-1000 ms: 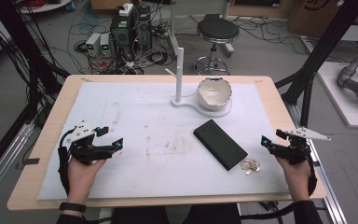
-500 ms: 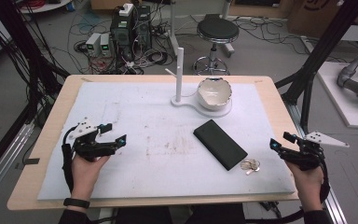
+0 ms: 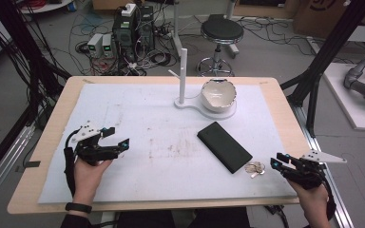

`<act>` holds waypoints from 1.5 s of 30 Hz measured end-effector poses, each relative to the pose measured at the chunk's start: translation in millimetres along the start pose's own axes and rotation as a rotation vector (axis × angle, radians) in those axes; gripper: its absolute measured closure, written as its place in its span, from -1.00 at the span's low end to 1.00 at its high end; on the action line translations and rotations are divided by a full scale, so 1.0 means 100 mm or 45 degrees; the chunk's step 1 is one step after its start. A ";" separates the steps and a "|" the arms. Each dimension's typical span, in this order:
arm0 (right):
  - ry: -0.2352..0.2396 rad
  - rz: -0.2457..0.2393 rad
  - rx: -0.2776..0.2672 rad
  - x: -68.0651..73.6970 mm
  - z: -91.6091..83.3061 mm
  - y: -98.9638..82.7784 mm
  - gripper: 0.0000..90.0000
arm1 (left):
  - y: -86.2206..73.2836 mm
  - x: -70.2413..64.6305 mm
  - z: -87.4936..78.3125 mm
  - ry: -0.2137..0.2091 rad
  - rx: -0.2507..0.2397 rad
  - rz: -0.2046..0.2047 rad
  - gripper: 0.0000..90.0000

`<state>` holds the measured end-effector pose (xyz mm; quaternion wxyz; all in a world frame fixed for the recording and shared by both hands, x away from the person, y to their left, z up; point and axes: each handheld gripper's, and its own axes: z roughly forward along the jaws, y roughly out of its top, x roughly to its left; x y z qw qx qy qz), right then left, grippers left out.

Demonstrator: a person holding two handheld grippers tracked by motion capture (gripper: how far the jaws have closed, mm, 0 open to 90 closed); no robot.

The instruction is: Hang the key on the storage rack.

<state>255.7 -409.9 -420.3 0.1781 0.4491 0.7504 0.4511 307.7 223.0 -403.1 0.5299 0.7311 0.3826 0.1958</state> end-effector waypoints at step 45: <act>0.080 -0.016 0.178 0.06 0.24 0.13 1.00 | -0.07 0.03 -0.09 0.005 0.002 -0.021 -0.51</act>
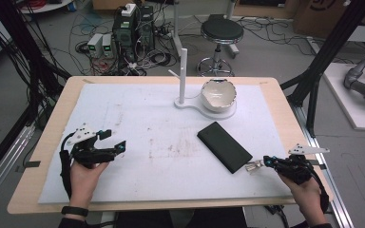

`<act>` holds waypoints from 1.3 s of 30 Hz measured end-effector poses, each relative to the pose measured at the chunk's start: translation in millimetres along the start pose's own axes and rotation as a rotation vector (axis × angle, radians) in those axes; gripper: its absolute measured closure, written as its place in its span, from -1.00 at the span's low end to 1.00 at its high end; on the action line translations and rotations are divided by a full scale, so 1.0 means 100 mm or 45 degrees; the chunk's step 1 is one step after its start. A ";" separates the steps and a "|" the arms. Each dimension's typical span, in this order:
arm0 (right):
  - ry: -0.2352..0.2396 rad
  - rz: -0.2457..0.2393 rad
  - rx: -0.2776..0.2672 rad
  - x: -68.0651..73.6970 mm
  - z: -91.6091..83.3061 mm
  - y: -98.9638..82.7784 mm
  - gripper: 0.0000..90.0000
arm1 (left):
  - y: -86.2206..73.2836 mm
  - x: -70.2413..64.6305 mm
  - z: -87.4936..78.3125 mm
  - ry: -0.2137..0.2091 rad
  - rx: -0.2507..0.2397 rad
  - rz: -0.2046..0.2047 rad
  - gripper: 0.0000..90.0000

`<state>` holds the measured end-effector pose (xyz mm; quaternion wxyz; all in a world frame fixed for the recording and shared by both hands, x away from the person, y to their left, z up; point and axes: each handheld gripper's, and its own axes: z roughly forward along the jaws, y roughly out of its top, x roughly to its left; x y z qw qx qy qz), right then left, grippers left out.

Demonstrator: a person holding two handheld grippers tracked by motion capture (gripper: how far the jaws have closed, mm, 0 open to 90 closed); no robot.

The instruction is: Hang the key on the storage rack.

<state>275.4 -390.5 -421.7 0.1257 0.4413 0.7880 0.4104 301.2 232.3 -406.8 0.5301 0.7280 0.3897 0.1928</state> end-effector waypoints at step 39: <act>0.105 -0.272 -0.245 0.44 0.22 1.65 1.00 | -0.07 -0.07 0.02 -0.044 0.031 0.024 -0.51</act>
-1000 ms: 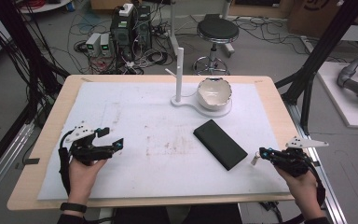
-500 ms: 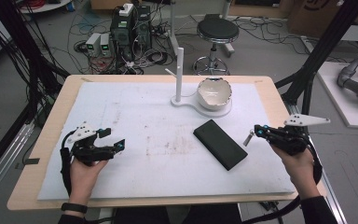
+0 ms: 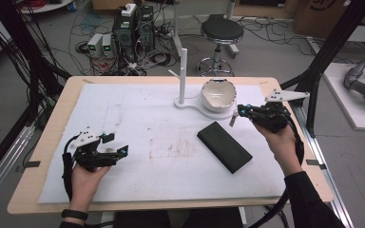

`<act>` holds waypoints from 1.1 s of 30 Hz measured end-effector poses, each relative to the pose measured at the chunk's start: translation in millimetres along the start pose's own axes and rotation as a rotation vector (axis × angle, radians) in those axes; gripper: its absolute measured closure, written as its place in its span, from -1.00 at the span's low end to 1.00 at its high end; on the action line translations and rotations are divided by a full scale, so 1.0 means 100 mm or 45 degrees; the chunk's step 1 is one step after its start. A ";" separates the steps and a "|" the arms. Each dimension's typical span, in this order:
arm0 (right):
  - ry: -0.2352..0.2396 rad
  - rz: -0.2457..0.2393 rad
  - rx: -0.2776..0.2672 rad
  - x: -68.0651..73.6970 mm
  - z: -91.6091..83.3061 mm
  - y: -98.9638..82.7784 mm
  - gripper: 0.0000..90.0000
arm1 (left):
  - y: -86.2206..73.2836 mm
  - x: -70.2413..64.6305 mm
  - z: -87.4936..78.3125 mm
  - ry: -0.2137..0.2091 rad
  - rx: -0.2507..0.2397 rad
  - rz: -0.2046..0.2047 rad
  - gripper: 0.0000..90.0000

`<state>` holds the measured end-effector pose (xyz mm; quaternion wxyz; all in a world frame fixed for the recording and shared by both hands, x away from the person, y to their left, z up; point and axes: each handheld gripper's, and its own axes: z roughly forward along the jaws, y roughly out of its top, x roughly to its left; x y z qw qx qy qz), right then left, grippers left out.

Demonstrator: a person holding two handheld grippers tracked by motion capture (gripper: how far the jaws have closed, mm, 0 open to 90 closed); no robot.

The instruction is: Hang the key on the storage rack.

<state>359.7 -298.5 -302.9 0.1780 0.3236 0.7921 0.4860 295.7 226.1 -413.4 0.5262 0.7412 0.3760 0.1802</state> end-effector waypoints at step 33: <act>0.145 -0.095 -0.054 0.11 1.26 1.15 1.00 | 0.01 -0.08 -0.02 -0.064 -0.025 0.029 -0.51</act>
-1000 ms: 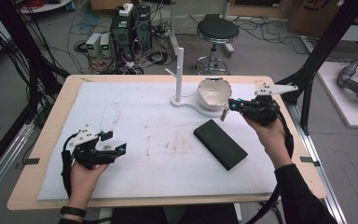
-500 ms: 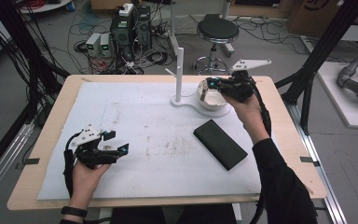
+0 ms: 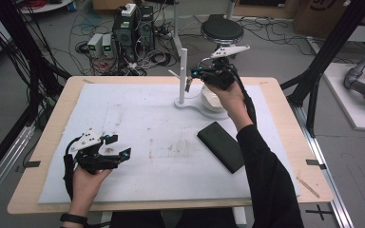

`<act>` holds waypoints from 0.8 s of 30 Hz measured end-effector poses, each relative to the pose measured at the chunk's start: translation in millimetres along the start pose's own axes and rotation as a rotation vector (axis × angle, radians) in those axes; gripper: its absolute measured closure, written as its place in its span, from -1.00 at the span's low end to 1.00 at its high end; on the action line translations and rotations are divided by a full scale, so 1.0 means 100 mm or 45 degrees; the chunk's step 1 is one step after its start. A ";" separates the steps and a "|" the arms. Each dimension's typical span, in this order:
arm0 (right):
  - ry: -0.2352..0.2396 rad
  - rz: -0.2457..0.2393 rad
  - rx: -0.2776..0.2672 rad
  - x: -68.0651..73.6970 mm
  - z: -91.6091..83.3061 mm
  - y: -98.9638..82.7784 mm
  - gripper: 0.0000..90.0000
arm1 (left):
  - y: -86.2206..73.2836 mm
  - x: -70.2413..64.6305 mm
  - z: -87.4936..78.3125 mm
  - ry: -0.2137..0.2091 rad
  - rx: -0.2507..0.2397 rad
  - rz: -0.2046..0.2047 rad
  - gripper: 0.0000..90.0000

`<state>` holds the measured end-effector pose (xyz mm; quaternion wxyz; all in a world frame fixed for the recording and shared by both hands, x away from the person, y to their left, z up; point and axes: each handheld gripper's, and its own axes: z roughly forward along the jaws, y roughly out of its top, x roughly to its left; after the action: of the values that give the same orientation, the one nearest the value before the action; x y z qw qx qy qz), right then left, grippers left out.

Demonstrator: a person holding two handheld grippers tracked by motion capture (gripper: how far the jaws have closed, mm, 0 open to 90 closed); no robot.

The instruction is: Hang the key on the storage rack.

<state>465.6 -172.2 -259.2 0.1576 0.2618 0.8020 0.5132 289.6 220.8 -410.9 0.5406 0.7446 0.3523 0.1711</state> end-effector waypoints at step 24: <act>-0.105 0.051 0.057 -0.07 0.40 0.17 1.00 | -0.08 0.03 -0.12 0.015 0.004 -0.023 -0.51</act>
<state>497.1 -140.8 -260.8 0.1742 0.3021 0.8008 0.4869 281.5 232.2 -414.9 0.5387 0.7412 0.3627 0.1700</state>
